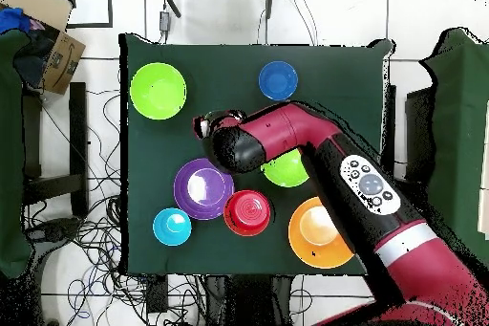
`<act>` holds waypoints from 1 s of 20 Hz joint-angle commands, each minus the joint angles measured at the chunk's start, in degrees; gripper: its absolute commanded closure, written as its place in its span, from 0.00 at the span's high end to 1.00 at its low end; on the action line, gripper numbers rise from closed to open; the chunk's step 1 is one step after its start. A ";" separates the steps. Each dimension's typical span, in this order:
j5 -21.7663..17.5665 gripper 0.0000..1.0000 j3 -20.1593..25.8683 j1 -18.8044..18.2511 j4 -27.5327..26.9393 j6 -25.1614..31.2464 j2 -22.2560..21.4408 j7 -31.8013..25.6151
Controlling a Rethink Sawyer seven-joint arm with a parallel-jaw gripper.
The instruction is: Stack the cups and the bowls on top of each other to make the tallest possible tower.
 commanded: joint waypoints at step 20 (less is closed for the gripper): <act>-1.97 1.00 -8.07 8.44 -10.21 1.57 4.56 0.04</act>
